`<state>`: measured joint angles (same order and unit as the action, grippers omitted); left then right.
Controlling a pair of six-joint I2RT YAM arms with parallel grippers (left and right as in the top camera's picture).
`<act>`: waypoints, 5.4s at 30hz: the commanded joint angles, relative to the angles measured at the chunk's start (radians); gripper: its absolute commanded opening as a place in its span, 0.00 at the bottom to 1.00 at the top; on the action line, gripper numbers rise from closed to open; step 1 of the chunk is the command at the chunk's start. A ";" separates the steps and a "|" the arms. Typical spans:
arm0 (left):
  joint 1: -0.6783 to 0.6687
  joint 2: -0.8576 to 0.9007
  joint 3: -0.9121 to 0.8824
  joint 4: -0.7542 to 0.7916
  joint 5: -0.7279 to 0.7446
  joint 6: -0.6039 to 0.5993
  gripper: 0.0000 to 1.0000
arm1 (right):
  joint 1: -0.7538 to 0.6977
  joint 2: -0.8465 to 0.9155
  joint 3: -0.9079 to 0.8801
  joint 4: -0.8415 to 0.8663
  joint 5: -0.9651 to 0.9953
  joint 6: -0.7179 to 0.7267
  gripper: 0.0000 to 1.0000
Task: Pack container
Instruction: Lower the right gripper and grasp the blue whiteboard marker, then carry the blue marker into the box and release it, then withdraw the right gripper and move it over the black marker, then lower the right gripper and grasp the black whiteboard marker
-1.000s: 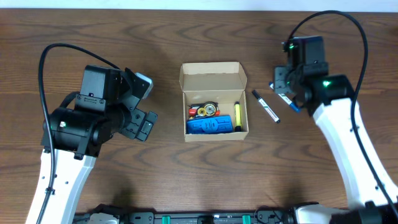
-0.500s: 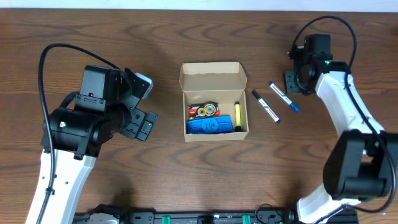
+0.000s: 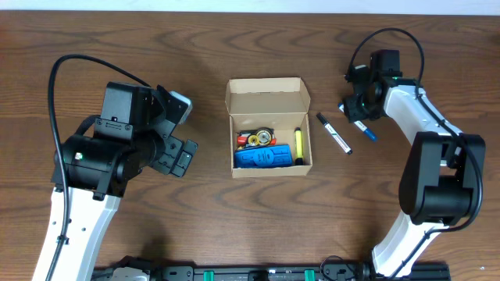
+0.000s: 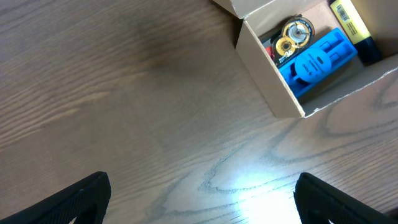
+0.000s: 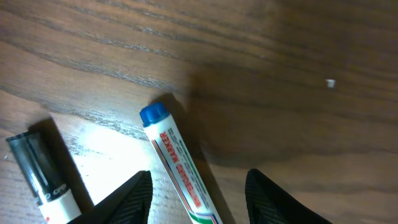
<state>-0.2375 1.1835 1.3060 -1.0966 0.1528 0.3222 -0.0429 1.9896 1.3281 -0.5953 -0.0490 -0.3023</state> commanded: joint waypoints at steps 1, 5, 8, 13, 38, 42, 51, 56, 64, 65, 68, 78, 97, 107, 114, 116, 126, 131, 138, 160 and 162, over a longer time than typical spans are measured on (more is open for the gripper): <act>0.003 -0.004 0.010 -0.003 -0.003 0.011 0.95 | -0.018 0.024 -0.001 0.008 -0.024 -0.022 0.50; 0.003 -0.004 0.010 -0.003 -0.003 0.011 0.95 | -0.018 0.050 -0.001 0.009 -0.030 -0.028 0.48; 0.003 -0.004 0.010 -0.003 -0.003 0.011 0.95 | -0.018 0.069 -0.001 0.007 -0.031 -0.028 0.45; 0.003 -0.004 0.010 -0.003 -0.003 0.011 0.95 | -0.018 0.075 -0.001 0.006 -0.030 -0.028 0.37; 0.003 -0.004 0.010 -0.003 -0.003 0.011 0.95 | -0.008 -0.064 0.101 -0.085 -0.047 0.044 0.06; 0.003 -0.004 0.010 -0.003 -0.003 0.011 0.95 | 0.021 -0.159 0.178 -0.114 -0.100 0.043 0.07; 0.003 -0.004 0.010 -0.003 -0.003 0.011 0.95 | 0.226 -0.321 0.214 -0.151 -0.200 -0.079 0.07; 0.003 -0.004 0.010 -0.003 -0.003 0.011 0.95 | 0.375 -0.313 0.214 -0.235 -0.241 -0.169 0.05; 0.003 -0.004 0.010 -0.003 -0.003 0.011 0.95 | 0.542 -0.245 0.213 -0.344 -0.243 -0.310 0.10; 0.003 -0.004 0.010 -0.003 -0.003 0.011 0.95 | 0.554 -0.231 0.213 -0.355 -0.244 -0.321 0.11; 0.003 -0.004 0.010 -0.003 -0.003 0.011 0.95 | 0.581 -0.179 0.213 -0.377 -0.248 -0.340 0.08; 0.003 -0.004 0.010 -0.003 -0.003 0.011 0.95 | 0.639 -0.046 0.213 -0.422 -0.276 -0.427 0.09; 0.003 -0.004 0.010 -0.003 -0.003 0.011 0.95 | 0.653 0.004 0.214 -0.482 -0.292 -0.473 0.45; 0.003 -0.004 0.010 -0.003 -0.003 0.011 0.95 | 0.631 -0.065 0.369 -0.549 -0.285 -0.378 0.45; 0.003 -0.004 0.010 -0.003 -0.003 0.011 0.95 | 0.510 -0.192 0.431 -0.526 -0.268 -0.298 0.46; 0.003 -0.004 0.010 -0.003 -0.003 0.011 0.95 | 0.450 -0.224 0.431 -0.513 -0.254 -0.260 0.49; 0.003 -0.004 0.010 -0.003 -0.003 0.011 0.95 | 0.193 -0.235 0.346 -0.504 -0.157 -0.103 0.48; 0.003 -0.004 0.010 -0.003 -0.003 0.011 0.95 | 0.151 -0.235 0.205 -0.438 -0.117 -0.040 0.48; 0.003 -0.004 0.010 -0.003 -0.003 0.011 0.95 | 0.149 -0.235 -0.020 -0.260 -0.019 0.050 0.49; 0.003 -0.004 0.010 -0.003 -0.003 0.011 0.95 | 0.124 -0.235 -0.403 0.185 0.000 0.055 0.50; 0.003 -0.004 0.010 -0.003 -0.003 0.011 0.95 | 0.117 -0.235 -0.417 0.208 -0.002 0.055 0.52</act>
<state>-0.2375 1.1835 1.3060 -1.0966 0.1532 0.3218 0.0902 1.7519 0.9337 -0.4065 -0.0517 -0.2604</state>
